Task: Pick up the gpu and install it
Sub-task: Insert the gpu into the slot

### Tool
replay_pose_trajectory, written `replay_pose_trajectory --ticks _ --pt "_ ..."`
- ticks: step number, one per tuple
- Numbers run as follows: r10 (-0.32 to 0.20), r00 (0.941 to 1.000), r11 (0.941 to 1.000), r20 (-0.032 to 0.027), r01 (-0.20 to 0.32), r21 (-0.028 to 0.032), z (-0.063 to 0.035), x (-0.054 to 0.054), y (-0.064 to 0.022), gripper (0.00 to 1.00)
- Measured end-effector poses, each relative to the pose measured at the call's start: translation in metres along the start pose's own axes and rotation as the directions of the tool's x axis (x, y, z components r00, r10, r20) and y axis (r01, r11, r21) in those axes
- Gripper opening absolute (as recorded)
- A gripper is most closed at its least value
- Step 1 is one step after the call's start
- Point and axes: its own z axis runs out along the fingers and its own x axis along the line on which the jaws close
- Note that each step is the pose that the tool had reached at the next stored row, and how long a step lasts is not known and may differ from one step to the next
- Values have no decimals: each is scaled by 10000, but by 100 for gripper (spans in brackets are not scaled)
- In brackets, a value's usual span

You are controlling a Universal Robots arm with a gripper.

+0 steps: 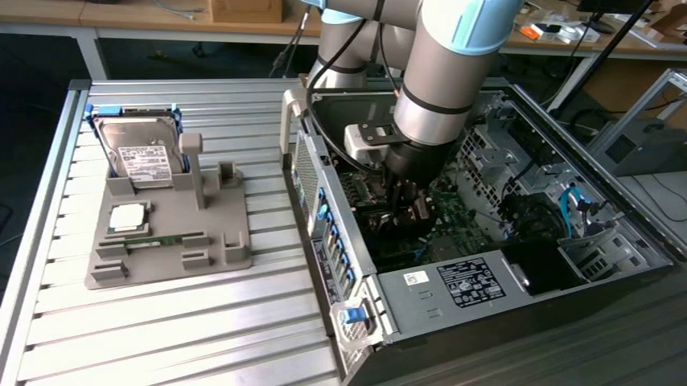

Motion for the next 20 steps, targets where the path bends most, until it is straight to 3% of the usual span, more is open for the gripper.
replay_pose_trajectory --ticks 5,7,20 --pt "-189 9998 9998 11 189 1 0 -6 1 27" --pt "-588 9983 9983 36 588 6 4 -6 1 27" --pt "-589 9983 9983 46 589 11 85 -8 4 28"
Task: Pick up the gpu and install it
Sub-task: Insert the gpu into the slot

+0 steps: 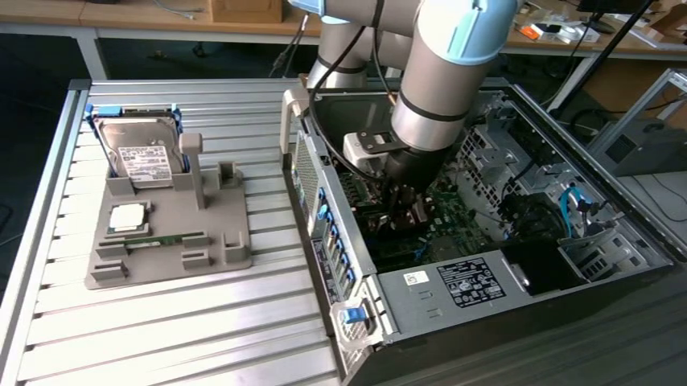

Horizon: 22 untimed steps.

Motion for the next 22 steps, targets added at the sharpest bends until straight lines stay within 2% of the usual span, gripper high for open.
replay_pose_trajectory --ticks 1,6,8,13,14,16,17,19,22 --pt "0 10000 10000 -8 0 -5 -4 1 0 34" --pt "0 10000 10000 -19 0 -6 -13 1 0 34" --pt "-2 10000 10000 -54 2 -1 -74 -19 -3 34" --pt "-3 10000 10000 -71 3 20 -328 -115 -16 34" --pt "-3 10000 10000 -71 3 24 -377 -150 -18 33" --pt "-4 10000 10000 -79 4 23 -438 -191 -21 20" --pt "-6 10000 10000 -80 6 23 -443 -198 -21 20" --pt "-9 10000 10000 -79 9 23 -443 -198 -24 11" --pt "-17 10000 10000 -79 17 -29 -436 -178 -78 11"
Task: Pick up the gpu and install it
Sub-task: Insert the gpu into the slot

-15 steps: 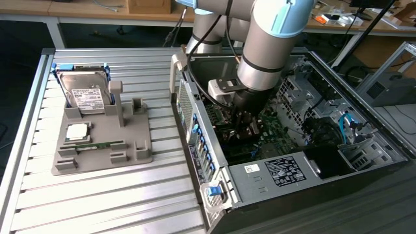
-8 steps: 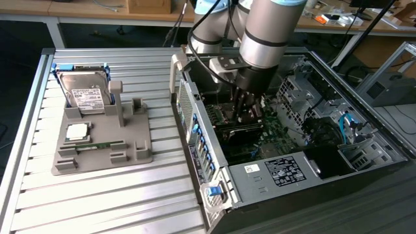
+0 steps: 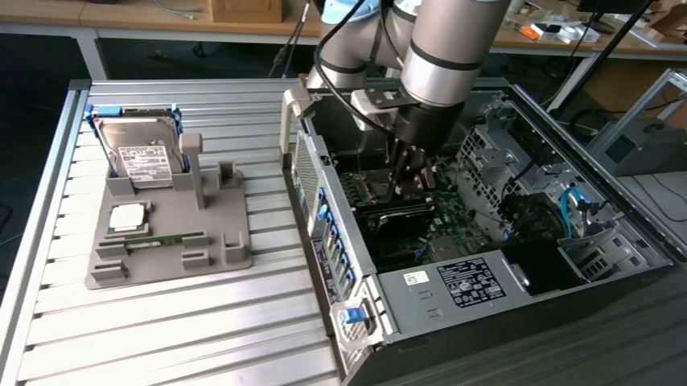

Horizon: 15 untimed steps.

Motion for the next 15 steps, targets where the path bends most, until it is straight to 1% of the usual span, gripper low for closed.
replay_pose_trajectory --ticks 4,5,8,12,13,15 --pt "-6 10000 9999 2 6 -136 23 32 -138 11" --pt "-14 10000 9998 3 14 -201 37 37 -215 11" --pt "-32 10000 9996 5 32 -297 58 40 -340 11" --pt "-55 10000 9992 7 55 -389 77 41 -494 11" --pt "-61 10000 9992 6 61 -404 79 41 -522 11" --pt "-63 10000 9991 5 63 -411 80 42 -537 11"
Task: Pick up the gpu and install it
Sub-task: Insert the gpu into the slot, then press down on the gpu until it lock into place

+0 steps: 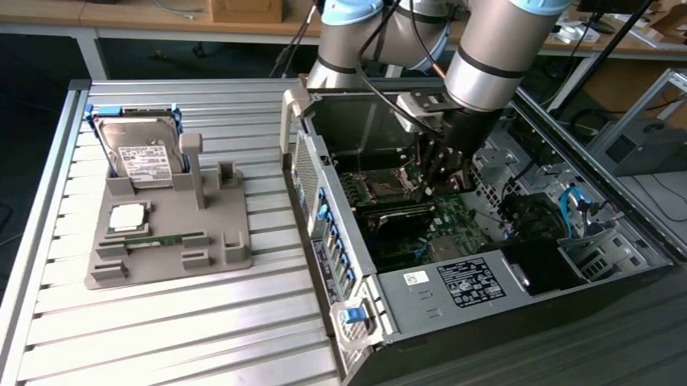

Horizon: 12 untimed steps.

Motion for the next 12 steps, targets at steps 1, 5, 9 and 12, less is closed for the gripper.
replay_pose_trajectory --ticks 1,5,9,12 --pt "1 10000 10000 1 -1 0 1 0 -1 11" --pt "1 10000 10000 1 -1 0 1 -1 -2 11" --pt "1 10000 10000 2 -1 0 1 -1 -2 11" --pt "1 10000 10000 3 -1 2 9 -8 135 11"
